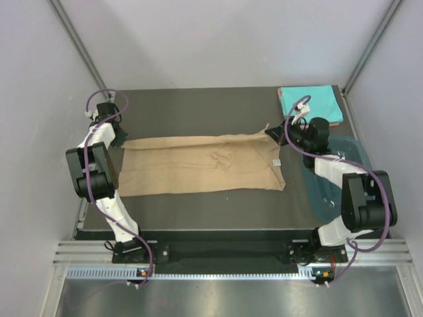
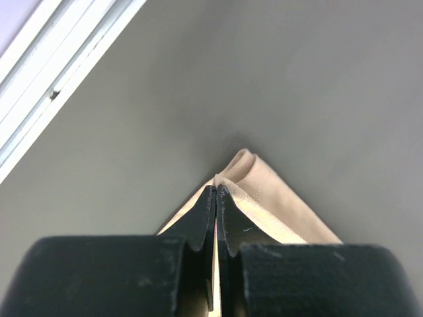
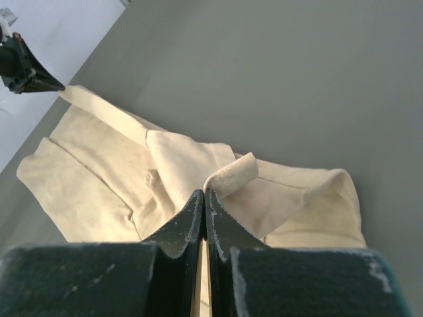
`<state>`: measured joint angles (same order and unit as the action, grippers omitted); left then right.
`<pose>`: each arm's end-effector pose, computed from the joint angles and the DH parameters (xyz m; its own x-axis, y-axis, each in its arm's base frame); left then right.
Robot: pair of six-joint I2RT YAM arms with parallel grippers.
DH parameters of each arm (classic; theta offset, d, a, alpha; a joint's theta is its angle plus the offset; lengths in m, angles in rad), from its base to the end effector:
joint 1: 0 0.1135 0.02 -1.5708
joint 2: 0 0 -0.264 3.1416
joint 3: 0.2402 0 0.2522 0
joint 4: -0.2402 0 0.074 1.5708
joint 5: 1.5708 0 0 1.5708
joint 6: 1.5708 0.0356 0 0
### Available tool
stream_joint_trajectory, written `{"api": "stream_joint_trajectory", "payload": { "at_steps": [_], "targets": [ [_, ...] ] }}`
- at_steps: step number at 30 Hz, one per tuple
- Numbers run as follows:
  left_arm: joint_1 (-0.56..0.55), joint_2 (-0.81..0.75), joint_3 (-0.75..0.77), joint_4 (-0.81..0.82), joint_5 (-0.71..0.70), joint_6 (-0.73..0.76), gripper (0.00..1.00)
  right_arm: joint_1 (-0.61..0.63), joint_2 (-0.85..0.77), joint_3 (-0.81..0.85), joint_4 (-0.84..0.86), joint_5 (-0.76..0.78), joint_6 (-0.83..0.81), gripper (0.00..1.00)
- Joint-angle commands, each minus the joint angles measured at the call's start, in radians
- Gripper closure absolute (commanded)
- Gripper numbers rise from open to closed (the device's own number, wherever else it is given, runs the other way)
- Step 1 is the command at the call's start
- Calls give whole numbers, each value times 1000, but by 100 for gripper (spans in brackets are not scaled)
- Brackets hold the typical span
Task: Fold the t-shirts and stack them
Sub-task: Fold the tshirt
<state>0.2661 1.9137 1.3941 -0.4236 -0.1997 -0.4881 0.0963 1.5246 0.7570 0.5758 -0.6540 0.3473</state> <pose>0.3987 0.1160 0.2044 -0.5162 -0.6171 -0.5939 -0.6931 0.7083 -0.1335 0.3225 0.0529 0.2308 -0.4067 0.2321 -0.8836 -0.5661 0.6951 0.4432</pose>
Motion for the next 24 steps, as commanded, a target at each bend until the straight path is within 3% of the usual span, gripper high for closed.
{"api": "stream_joint_trajectory", "payload": {
  "at_steps": [1, 16, 19, 21, 24],
  "targets": [
    [9, -56, -14, 8, -33, -9, 100, 20, -63, -40, 32, 16, -30, 100],
    [10, -84, -87, -7, -79, -21, 100, 68, -103, -168, -47, 68, -31, 99],
    [10, -81, -76, -50, -130, -29, 90, 68, -107, -162, -131, 106, -39, 88],
    [10, -81, -58, -81, -162, -33, 73, 69, -116, -160, -189, 97, -37, 82],
    [9, -85, -20, -153, -230, -41, 58, 71, -171, -154, -305, 106, -44, 74]
  ]
}}
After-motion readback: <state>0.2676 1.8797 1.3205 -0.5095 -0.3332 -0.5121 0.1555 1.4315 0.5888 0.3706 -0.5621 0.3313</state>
